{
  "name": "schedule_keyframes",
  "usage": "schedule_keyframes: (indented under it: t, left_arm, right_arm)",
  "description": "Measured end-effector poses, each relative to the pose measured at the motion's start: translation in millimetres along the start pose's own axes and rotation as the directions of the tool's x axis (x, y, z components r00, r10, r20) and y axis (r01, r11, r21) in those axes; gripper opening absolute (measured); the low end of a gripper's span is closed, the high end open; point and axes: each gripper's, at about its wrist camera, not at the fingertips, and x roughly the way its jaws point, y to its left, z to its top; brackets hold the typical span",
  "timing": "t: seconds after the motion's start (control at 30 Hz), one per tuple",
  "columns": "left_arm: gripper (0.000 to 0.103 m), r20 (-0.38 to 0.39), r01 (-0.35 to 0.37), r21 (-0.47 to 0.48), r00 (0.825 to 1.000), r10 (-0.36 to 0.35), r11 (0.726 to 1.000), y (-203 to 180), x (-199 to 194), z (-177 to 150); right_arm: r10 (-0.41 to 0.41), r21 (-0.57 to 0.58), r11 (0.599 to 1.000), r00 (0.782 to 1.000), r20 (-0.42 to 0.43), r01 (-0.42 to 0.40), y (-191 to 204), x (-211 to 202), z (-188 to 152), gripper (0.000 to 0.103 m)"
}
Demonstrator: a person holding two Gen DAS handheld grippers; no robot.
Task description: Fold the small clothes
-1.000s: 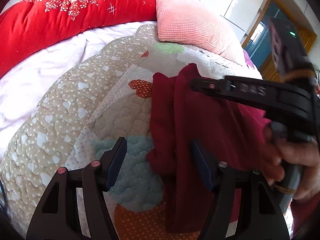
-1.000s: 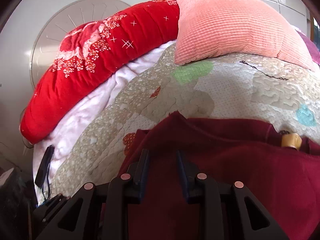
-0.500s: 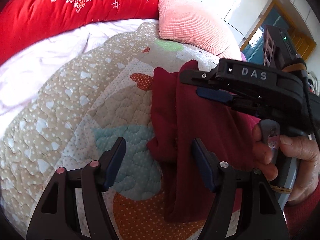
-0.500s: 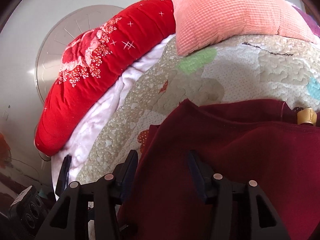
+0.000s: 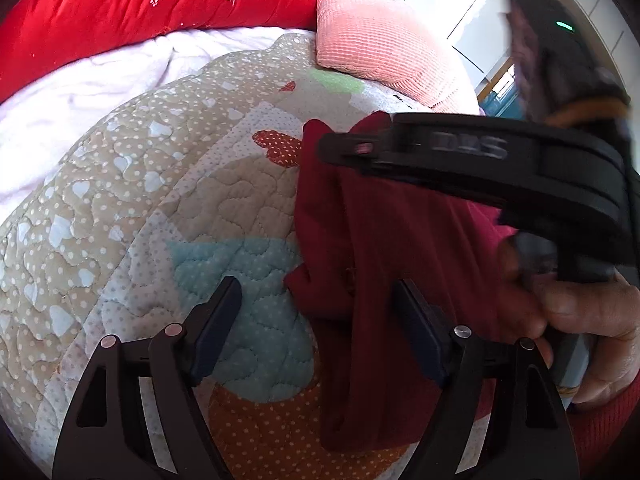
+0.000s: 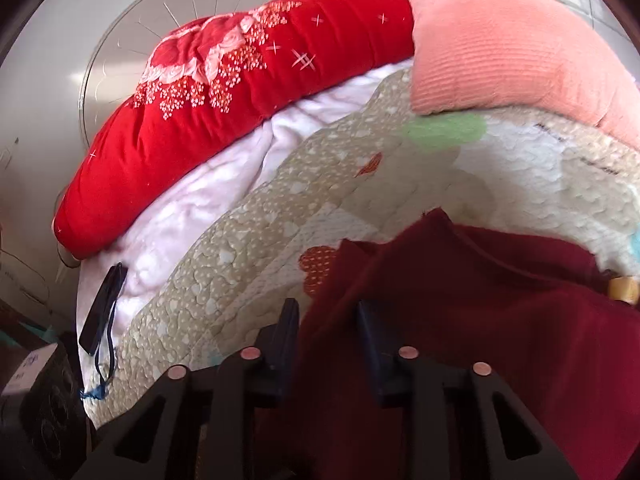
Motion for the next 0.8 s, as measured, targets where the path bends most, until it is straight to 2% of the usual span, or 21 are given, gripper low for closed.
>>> schedule_keyframes:
  t: [0.07, 0.1, 0.23, 0.37, 0.43, 0.53, 0.57, 0.63, 0.67, 0.8]
  left_arm:
    - [0.08, 0.002, -0.005, 0.004, 1.0, 0.005, 1.0, 0, 2, 0]
    - [0.081, 0.0, -0.004, 0.003, 1.0, 0.004, 1.0, 0, 3, 0]
    - [0.083, 0.006, 0.0, 0.015, 1.0, 0.0, 1.0, 1, 6, 1]
    - [0.085, 0.015, 0.0, 0.016, 1.0, 0.0, 1.0, 1, 7, 0]
    - [0.085, 0.017, 0.007, 0.01, 1.0, -0.007, 1.0, 3, 7, -1]
    - [0.085, 0.016, 0.011, 0.007, 1.0, -0.011, 1.0, 3, 8, -1]
    - [0.085, 0.015, 0.009, 0.008, 1.0, -0.009, 1.0, 3, 7, -1]
    - [0.085, 0.01, 0.002, 0.012, 1.0, -0.002, 1.0, 1, 8, 0]
    - [0.086, 0.007, -0.001, 0.014, 1.0, 0.001, 1.0, 1, 6, -1]
    - [0.088, 0.01, -0.018, 0.02, 1.0, 0.018, 1.0, -3, 7, -3]
  right_arm:
    - [0.009, 0.043, 0.999, 0.999, -0.031, -0.008, -6, 14, -1, 0.03]
    - [0.027, 0.062, 0.998, 0.999, -0.02, -0.026, -10, 14, -2, 0.03]
    - [0.073, 0.087, 0.993, 0.997, 0.031, -0.075, -20, -15, -9, 0.029]
    - [-0.04, 0.089, 0.996, 0.994, 0.099, 0.031, -41, -71, -35, 0.033]
    - [-0.112, 0.128, 0.987, 0.984, 0.138, 0.095, -60, -101, -59, 0.05]
    - [-0.277, 0.213, 0.949, 0.937, 0.212, 0.232, -100, -159, -111, 0.052]
    - [-0.362, 0.258, 0.917, 0.907, 0.215, 0.305, -116, -181, -133, 0.053]
    - [-0.443, 0.329, 0.872, 0.871, 0.212, 0.363, -139, -208, -164, 0.064]
    - [-0.462, 0.378, 0.851, 0.863, 0.204, 0.366, -154, -222, -183, 0.066]
    - [-0.412, 0.49, 0.821, 0.898, 0.154, 0.292, -191, -229, -220, 0.067]
